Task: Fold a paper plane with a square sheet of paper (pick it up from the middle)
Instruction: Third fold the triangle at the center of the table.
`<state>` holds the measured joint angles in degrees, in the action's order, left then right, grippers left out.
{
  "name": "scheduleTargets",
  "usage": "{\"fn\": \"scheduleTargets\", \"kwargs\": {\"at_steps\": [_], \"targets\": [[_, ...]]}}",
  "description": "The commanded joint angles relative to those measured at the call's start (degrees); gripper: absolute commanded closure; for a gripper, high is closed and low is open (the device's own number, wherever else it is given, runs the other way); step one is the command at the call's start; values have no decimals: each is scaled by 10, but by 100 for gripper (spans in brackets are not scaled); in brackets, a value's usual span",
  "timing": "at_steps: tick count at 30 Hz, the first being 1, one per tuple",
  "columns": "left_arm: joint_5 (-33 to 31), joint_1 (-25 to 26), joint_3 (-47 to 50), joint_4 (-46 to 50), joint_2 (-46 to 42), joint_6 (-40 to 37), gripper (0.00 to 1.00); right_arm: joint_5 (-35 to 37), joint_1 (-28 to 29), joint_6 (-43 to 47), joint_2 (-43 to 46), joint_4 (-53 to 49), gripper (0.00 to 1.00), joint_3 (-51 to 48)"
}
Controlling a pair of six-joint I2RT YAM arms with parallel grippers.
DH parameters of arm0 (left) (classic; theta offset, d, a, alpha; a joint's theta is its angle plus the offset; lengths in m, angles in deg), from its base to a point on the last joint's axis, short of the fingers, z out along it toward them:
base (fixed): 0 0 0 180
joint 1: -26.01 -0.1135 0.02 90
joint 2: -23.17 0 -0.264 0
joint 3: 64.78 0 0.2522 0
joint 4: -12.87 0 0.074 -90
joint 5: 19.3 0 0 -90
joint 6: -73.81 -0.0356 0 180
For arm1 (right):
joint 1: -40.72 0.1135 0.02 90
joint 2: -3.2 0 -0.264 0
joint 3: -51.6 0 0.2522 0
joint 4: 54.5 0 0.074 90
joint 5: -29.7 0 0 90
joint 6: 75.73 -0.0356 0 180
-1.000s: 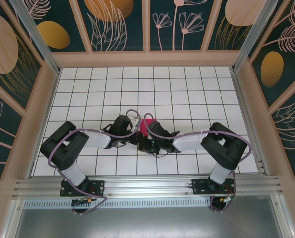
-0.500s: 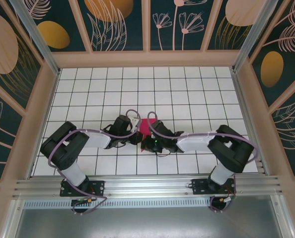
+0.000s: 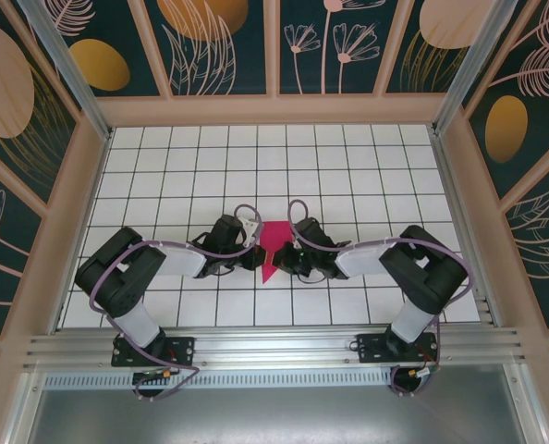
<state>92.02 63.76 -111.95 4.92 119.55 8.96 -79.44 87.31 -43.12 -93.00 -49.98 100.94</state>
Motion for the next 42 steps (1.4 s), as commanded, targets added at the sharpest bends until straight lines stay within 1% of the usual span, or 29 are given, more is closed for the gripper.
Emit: {"fn": "scheduleTargets", "kwargs": {"at_steps": [1, 4, 7, 9, 13, 17, 19, 22, 27, 31, 37, 42], "targets": [[7, 0, -1, 29, 6, -4, 100, 13, 2, 1, -7, 2, 90, -15], [12, 0, -9, 36, 14, -10, 100, 13, 1, 12, -17, -30, 91, -9], [11, 1, -18, 50, 15, -17, 100, 4, 2, 18, 4, -22, 90, -6], [10, 0, -16, 50, 15, -18, 100, 5, -8, 26, 31, -24, 90, 0], [5, 0, -15, 55, 14, -19, 100, -22, -36, 40, 62, 0, 90, 4], [7, 0, -18, 57, 14, -19, 100, -29, -48, 46, 42, 6, 90, 7], [7, 0, -22, 57, 15, -17, 100, -35, -49, 40, 27, 25, 90, 2], [7, 0, -23, 57, 15, -17, 100, -29, -48, 44, 6, 22, 90, -1], [7, 0, -23, 61, 15, -19, 100, 30, -55, 49, -21, -23, 90, -16], [8, 0, -23, 60, 15, -18, 100, -3, -54, 54, -23, -6, 90, -16], [7, 0, -20, 57, 14, -16, 100, -15, -66, 64, 32, -1, 89, 2], [9, 1, -22, 55, 15, -15, 100, -43, -83, 55, 22, 34, 89, -6]]}}
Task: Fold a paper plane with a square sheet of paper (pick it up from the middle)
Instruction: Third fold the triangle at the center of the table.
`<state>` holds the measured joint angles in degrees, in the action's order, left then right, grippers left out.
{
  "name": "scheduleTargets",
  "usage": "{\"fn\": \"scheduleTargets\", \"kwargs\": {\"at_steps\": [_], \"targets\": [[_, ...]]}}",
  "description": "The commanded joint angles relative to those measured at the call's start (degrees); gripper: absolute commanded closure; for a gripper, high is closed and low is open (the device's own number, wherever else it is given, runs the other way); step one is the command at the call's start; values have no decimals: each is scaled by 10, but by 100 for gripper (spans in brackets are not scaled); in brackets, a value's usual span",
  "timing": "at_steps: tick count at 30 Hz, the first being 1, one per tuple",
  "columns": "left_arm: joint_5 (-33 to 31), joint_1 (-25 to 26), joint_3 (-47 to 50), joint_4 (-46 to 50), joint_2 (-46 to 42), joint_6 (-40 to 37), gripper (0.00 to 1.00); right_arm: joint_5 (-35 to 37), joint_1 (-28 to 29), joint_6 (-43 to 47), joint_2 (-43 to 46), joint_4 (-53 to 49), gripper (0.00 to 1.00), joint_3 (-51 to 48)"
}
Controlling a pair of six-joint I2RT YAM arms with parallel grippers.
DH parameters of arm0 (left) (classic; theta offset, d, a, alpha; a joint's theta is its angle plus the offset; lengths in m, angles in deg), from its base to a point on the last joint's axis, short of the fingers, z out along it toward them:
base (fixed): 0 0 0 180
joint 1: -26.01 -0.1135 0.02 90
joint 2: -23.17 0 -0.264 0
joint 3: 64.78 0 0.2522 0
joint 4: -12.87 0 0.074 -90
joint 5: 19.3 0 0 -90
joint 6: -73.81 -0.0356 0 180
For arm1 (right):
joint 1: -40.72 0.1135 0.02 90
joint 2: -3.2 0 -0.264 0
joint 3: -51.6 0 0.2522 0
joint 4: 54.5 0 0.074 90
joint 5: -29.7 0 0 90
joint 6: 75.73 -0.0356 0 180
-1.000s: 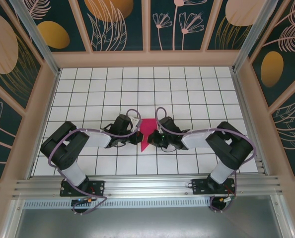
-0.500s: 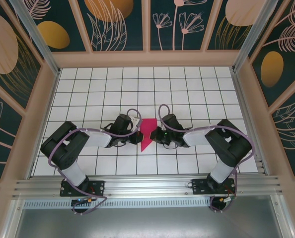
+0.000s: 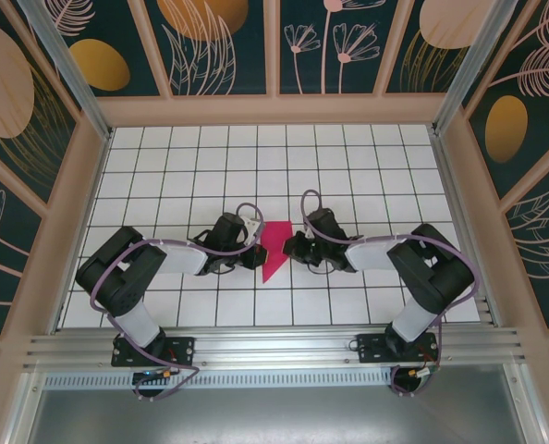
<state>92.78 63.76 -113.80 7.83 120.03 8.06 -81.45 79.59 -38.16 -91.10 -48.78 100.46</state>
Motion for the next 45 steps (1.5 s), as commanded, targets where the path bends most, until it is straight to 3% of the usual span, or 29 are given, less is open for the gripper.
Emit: {"fn": "scheduleTargets", "kwargs": {"at_steps": [1, 12, 17, 23, 25, 29, 32, 45], "targets": [[1, 0, -3, 26, 10, -6, 100, -26, -6, 5, -3, 26, 89, 0], [-11, 0, -4, 27, 1, -2, 99, 36, -8, 20, -64, -18, 90, -13], [-51, 0, 8, 22, -44, 23, 81, 20, -8, 19, -49, -18, 90, -18], [-152, 0, 0, 53, -146, 86, 57, 15, -7, 23, -51, -21, 90, -16], [-143, 0, -4, 51, -169, 112, 59, 15, -7, 25, -53, -26, 90, -14], [-5, 1, 15, -36, -160, 171, 81, 11, -7, 23, -52, -20, 90, -14], [52, 4, 37, -101, -126, 210, 87, 11, -6, 25, -54, -23, 90, -8], [69, 7, 7, -120, 42, 239, 94, 4, -4, 25, -61, -22, 90, 4]]}}
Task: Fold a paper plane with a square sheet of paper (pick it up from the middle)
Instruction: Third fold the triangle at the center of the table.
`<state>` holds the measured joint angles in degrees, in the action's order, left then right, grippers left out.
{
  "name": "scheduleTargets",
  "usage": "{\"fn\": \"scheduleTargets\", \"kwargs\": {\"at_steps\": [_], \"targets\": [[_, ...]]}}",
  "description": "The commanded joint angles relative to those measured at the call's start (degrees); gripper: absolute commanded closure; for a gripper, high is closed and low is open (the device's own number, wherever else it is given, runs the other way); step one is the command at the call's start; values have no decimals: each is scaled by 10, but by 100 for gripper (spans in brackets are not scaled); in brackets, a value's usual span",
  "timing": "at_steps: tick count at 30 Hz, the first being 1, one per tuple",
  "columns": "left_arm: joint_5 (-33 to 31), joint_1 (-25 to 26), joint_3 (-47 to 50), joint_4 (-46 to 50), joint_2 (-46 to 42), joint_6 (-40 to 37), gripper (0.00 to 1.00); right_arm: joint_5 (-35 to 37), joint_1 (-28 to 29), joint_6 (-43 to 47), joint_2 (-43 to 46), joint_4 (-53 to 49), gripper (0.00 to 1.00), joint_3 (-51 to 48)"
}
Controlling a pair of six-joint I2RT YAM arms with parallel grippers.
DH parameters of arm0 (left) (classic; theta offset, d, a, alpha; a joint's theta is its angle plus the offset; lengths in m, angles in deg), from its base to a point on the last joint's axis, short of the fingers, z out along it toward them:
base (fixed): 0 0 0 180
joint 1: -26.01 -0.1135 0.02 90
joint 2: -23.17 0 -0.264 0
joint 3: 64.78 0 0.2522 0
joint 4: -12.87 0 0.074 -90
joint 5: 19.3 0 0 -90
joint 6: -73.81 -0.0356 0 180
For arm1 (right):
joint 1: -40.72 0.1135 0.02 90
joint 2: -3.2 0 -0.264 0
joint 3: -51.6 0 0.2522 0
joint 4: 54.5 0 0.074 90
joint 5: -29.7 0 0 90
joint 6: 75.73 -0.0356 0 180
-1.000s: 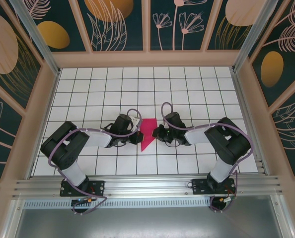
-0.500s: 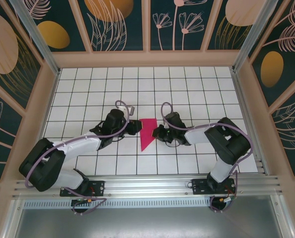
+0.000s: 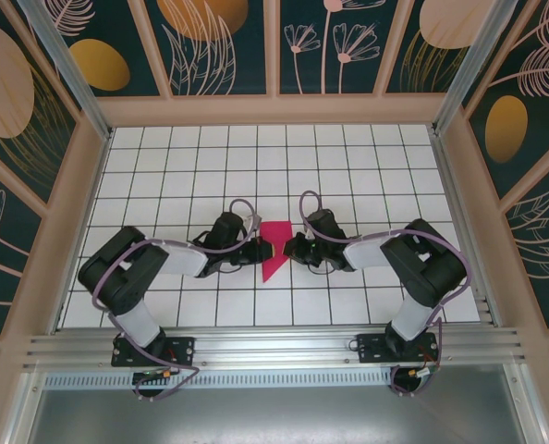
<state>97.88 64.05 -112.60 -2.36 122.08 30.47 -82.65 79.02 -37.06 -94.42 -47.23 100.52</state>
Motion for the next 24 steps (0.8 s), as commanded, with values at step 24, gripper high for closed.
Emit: {"fn": "scheduleTargets", "kwargs": {"at_steps": [24], "targets": [[-31, 5, 25, 30, 21, -21, 96, 14, 52, -12, 7, -5, 90, -15]]}}
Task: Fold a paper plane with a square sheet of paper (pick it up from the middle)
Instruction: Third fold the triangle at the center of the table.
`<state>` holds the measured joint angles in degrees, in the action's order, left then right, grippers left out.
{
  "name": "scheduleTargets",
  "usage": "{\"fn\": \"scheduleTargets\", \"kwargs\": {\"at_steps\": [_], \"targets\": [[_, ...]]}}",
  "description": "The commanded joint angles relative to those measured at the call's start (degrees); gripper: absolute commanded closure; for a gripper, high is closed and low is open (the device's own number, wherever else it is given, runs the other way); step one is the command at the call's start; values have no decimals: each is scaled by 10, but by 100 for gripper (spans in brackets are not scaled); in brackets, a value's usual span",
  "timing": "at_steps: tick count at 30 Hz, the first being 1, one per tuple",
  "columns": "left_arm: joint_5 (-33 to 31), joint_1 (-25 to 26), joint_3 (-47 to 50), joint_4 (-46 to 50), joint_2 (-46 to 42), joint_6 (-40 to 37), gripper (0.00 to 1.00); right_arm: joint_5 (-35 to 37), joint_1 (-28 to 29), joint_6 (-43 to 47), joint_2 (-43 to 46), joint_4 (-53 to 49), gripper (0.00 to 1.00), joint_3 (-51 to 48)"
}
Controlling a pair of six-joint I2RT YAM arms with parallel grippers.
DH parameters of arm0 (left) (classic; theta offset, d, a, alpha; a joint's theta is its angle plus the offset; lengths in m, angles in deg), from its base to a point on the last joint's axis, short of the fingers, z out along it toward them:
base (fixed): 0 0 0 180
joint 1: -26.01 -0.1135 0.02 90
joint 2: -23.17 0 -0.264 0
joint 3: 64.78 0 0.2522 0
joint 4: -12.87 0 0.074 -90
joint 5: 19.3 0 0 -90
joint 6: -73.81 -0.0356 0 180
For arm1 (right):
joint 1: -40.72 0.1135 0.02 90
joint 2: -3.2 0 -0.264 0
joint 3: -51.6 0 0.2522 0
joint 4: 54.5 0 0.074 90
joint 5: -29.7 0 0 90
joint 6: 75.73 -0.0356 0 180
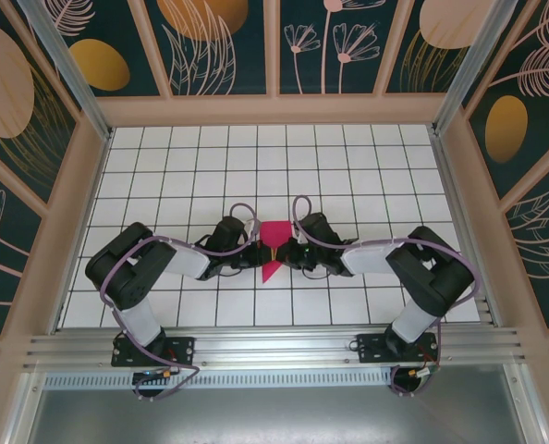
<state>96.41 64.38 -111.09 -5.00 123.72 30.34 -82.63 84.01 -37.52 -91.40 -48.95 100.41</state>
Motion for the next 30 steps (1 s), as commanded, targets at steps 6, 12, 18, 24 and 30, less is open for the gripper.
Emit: {"fn": "scheduleTargets", "kwargs": {"at_steps": [6, 12, 18, 24, 30], "targets": [[-18, 2, 9, 69, 10, -34, 98, 16, -9, -5, -46, 23, 91, -19], [-30, 2, 18, 79, 13, -49, 99, 25, -29, 13, -24, -18, 90, 1], [-28, 2, 28, 72, 16, -53, 99, 9, -62, 25, -26, -13, 90, 1], [-29, 1, 22, 73, 17, -54, 100, -24, -87, 29, -33, 14, 90, -1], [-30, 2, 24, 75, 16, -54, 100, 0, -114, 40, -44, -2, 90, -3]]}}
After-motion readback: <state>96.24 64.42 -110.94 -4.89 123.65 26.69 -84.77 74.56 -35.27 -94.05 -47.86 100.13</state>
